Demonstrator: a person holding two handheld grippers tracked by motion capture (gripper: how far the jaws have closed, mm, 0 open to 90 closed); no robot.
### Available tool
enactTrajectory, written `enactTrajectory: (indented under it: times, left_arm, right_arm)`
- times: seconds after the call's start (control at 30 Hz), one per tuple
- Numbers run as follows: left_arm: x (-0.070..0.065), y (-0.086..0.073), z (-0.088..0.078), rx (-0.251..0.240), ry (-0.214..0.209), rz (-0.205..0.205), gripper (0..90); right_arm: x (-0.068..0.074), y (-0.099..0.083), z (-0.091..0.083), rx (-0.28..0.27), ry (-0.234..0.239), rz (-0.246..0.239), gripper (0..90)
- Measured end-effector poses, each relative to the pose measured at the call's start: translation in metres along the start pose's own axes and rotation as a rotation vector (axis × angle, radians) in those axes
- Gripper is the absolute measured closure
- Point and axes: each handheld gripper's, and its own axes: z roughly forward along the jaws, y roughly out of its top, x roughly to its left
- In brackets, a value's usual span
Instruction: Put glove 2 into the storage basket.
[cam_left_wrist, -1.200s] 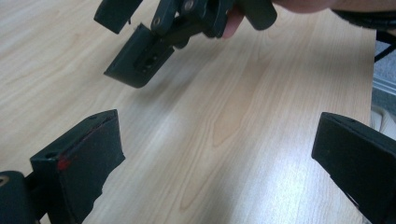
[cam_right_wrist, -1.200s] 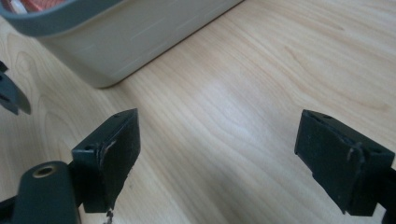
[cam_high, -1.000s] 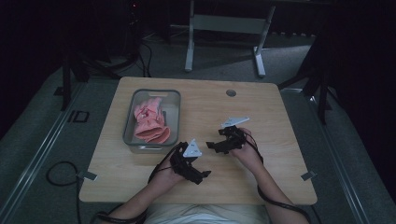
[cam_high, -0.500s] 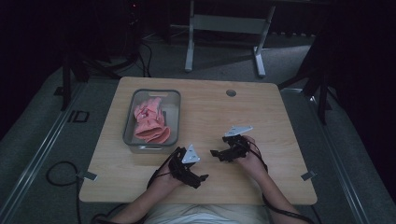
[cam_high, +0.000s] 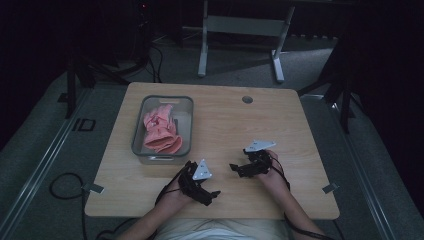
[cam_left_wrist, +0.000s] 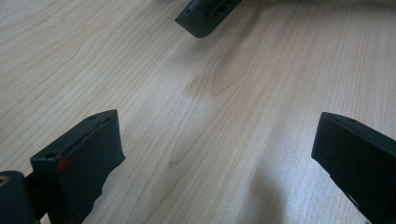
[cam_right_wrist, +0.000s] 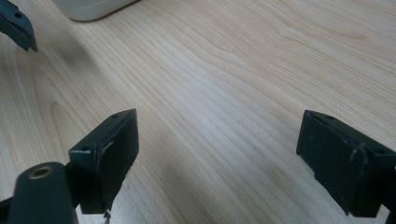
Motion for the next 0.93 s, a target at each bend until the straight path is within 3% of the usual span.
enactTrajectory:
  times: [0.27, 0.73, 0.93]
  left_arm:
    - [-0.003, -0.007, 0.004, 0.003, -0.002, 0.012, 1.5]
    - [-0.007, -0.011, 0.006, 0.000, 0.044, 0.038, 1.5]
    - [-0.008, -0.011, 0.006, 0.001, 0.044, 0.042, 1.5]
  right_arm:
    - [-0.002, -0.009, -0.001, -0.027, -0.007, 0.000, 12.9]
    - [-0.001, -0.014, 0.002, -0.034, -0.031, -0.032, 13.3]
    - [-0.001, -0.014, 0.003, -0.037, -0.033, -0.034, 13.6]
